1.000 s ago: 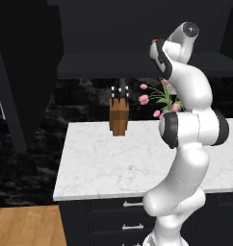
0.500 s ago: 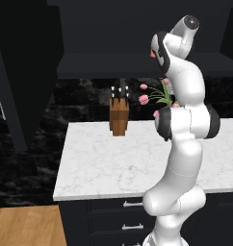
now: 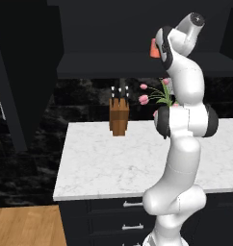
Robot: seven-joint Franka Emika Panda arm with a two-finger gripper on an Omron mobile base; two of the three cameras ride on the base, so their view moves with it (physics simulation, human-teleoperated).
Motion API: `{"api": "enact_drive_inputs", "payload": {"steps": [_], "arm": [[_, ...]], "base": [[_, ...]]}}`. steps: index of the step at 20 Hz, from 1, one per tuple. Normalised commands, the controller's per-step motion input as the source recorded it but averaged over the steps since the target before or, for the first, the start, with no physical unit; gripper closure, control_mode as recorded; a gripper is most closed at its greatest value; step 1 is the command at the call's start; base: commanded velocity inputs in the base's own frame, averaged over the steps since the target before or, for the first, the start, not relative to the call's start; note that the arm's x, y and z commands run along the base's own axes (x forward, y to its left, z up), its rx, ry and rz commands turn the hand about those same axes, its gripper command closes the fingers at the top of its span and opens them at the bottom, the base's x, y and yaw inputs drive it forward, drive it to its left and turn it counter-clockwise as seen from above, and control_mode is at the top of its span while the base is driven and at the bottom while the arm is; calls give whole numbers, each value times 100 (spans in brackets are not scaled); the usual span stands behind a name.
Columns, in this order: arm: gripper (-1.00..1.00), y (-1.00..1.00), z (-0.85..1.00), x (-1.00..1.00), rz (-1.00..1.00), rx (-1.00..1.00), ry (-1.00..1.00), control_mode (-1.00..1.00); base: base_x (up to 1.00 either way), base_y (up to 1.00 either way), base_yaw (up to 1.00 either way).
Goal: Gather all objects into one cabinet and sort the glasses and bowls to opposite sides.
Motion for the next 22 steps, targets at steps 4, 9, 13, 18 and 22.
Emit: {"api": "enact_drive_inputs", "payload": {"steps": [4, 9, 13, 18, 22], "arm": [[100, -4, 0, -6, 4, 0, 0, -100], [100, 2, 0, -23, 1, -2, -5, -100], [100, 22, 15, -39, 0, -4, -11, -100], [100, 41, 30, -80, -6, 0, -5, -100], [100, 27, -11, -100, -22, 0, -3, -100]], "base": [[0, 0, 0], [0, 0, 0], [0, 0, 0], [0, 0, 0], [0, 0, 0]]}}
